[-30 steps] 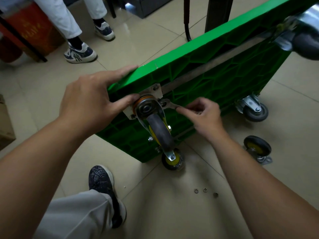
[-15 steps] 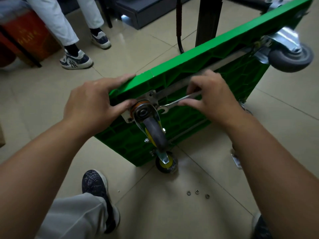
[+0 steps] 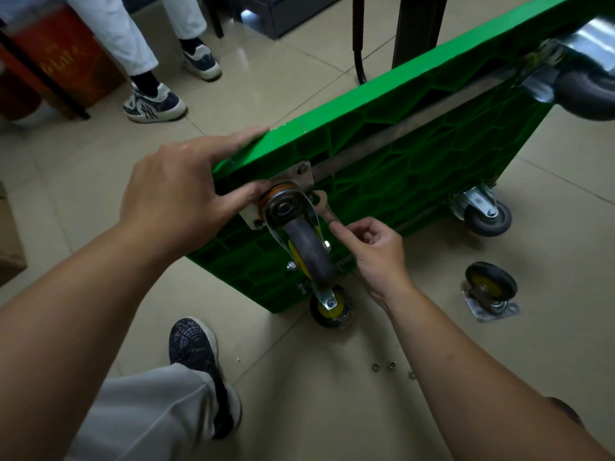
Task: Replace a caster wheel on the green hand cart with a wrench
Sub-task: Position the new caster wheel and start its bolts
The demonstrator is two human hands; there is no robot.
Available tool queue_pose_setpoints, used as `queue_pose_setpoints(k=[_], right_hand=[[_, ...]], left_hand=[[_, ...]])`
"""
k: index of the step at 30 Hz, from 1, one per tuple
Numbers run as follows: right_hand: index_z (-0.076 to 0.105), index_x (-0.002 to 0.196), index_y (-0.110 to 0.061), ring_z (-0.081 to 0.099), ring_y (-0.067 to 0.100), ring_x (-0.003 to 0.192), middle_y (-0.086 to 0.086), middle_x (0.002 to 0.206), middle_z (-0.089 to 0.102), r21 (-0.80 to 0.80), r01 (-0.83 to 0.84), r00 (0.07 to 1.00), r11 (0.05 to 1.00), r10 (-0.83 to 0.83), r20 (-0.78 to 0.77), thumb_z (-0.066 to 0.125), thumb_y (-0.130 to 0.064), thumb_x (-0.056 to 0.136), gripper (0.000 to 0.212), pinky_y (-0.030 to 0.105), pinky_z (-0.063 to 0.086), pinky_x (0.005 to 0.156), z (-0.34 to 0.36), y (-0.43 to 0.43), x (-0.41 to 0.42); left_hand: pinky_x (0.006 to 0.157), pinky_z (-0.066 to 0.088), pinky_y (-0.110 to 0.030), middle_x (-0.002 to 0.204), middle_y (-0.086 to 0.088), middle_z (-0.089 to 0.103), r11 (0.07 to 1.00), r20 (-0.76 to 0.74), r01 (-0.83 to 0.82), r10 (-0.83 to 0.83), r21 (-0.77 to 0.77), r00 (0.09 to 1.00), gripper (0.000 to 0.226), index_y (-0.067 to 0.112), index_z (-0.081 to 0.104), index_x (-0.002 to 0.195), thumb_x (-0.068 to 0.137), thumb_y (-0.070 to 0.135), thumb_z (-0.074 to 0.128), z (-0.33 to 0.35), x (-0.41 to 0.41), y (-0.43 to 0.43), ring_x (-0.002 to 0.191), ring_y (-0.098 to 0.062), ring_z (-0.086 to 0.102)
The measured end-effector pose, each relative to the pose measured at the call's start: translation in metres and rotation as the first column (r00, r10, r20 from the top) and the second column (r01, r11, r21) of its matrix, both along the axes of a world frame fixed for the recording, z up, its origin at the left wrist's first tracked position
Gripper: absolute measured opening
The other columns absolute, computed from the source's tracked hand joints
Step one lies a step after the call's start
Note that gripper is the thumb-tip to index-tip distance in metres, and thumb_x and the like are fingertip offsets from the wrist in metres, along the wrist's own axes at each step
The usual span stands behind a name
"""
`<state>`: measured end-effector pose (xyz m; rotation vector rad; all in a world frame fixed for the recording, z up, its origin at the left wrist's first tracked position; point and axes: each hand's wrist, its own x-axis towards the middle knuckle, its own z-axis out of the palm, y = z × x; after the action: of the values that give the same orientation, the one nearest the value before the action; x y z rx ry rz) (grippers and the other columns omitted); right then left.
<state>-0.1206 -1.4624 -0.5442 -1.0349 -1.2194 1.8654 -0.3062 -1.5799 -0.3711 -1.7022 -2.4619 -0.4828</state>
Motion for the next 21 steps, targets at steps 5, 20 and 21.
queue_pose_setpoints(k=[5,20,21], right_hand=[[0.064,0.079,-0.01,0.061,0.006,0.065,-0.002,0.069,0.065,-0.06,0.012,1.0,0.998,-0.013,-0.009,0.085,-0.027,0.073,0.028,0.018,0.048,0.063,-0.007,-0.009,-0.012],[0.066,0.081,-0.01,0.064,0.008,0.069,0.002,0.073,0.068,-0.162,0.019,0.998,0.987,-0.009,0.06,0.086,-0.029,0.072,0.029,0.023,0.051,0.067,0.003,-0.015,-0.012],[0.067,0.08,-0.009,0.062,0.003,0.065,0.0,0.072,0.067,-0.053,0.015,0.994,0.998,-0.009,0.113,0.087,-0.026,0.073,0.027,0.019,0.049,0.063,0.008,-0.005,-0.007]], left_hand=[[0.078,0.055,-0.045,0.129,0.0,0.071,1.0,-0.01,0.005,-0.005,-0.001,1.0,0.065,0.054,0.044,0.147,0.087,0.055,0.069,0.0,-0.001,0.0,0.104,-0.031,0.068],[0.079,0.056,-0.046,0.129,0.002,0.071,1.0,-0.001,-0.009,0.009,0.001,1.0,0.064,0.056,0.044,0.146,0.086,0.057,0.07,-0.001,-0.001,0.0,0.103,-0.03,0.069],[0.078,0.055,-0.045,0.128,0.001,0.072,1.0,-0.001,-0.011,0.011,-0.002,1.0,0.064,0.055,0.045,0.146,0.086,0.057,0.07,0.0,-0.001,0.0,0.102,-0.031,0.068]])
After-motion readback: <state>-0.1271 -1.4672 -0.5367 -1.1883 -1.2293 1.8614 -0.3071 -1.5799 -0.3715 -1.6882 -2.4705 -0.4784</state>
